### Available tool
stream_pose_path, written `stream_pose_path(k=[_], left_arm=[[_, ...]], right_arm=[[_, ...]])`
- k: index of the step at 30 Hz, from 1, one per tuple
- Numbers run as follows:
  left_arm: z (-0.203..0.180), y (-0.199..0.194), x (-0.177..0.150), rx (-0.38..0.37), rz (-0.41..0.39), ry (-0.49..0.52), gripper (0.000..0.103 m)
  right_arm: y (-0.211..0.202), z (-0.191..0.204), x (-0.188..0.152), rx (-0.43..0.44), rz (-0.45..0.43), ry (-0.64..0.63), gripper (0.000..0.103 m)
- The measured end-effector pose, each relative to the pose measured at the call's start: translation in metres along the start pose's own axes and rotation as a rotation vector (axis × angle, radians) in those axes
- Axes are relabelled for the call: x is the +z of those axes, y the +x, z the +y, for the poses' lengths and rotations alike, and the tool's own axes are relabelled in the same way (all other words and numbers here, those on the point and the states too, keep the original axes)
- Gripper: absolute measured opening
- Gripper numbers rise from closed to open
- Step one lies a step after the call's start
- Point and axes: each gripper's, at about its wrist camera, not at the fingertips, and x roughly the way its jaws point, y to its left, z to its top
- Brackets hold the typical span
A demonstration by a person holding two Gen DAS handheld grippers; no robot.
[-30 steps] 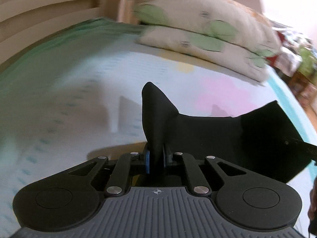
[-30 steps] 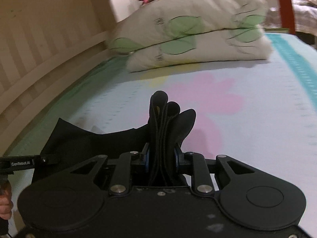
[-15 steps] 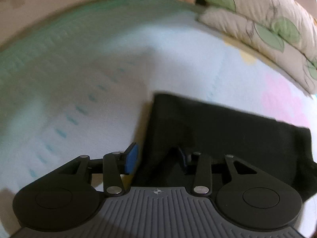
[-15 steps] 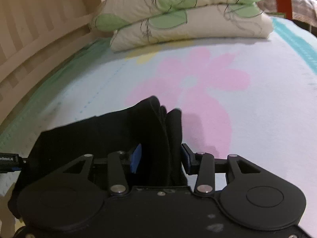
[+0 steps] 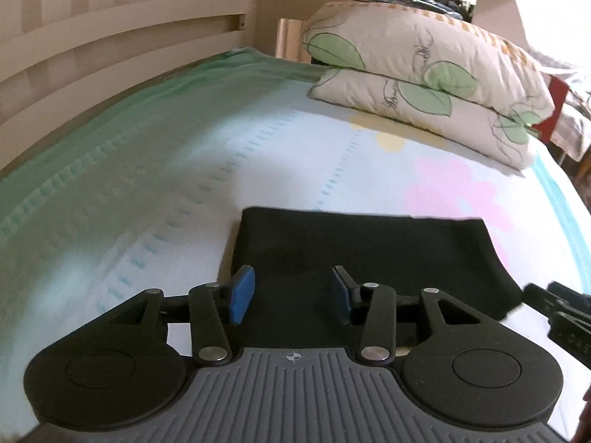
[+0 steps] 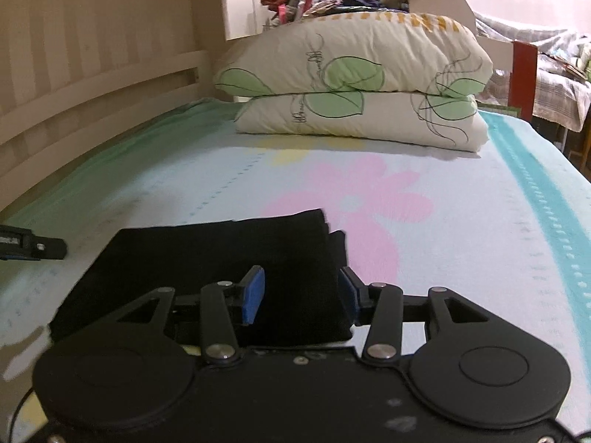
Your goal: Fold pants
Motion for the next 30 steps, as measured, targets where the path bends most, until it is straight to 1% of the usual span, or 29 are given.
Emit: stream_pose_path(k=[4, 5, 7, 10, 15, 21, 25, 30], left_arm=[[-0.010, -0.016, -0.017, 0.014, -0.018, 0.047, 0.058], [-0.011, -0.017, -0.020, 0.026, -0.017, 0.056, 0.058], [-0.013, -0.022, -0.026, 0.029, -0.019, 0.066, 0.059], [-0.012, -0.027, -0.031, 0.018, -0.014, 0.056, 0.059], [-0.012, -0.020, -0.035, 0.008, 0.022, 0.060, 0.059], [-0.010, -0.021, -0.035, 0.002, 0.000, 0.043, 0.059], [-0.008, -0.019, -0.035, -0.028, 0.023, 0.012, 0.059], [-0.008, -0.019, -0.036, -0.024, 0.024, 0.013, 0.059]], right_arm=[[-0.020, 0.014, -0.007, 0.023, 0.016, -0.011, 0.048], [-0.023, 0.016, -0.008, 0.033, 0.018, -0.010, 0.048], [-0.029, 0.022, -0.011, 0.036, 0.026, -0.011, 0.048], [-0.037, 0.032, -0.014, 0.015, 0.028, -0.025, 0.048], [-0.045, 0.040, -0.015, -0.019, 0.033, -0.019, 0.048], [-0.043, 0.043, -0.015, -0.050, 0.046, -0.019, 0.048], [-0.043, 0.045, -0.016, -0.060, 0.052, -0.026, 0.048], [-0.042, 0.045, -0.014, -0.059, 0.053, -0.024, 0.048]])
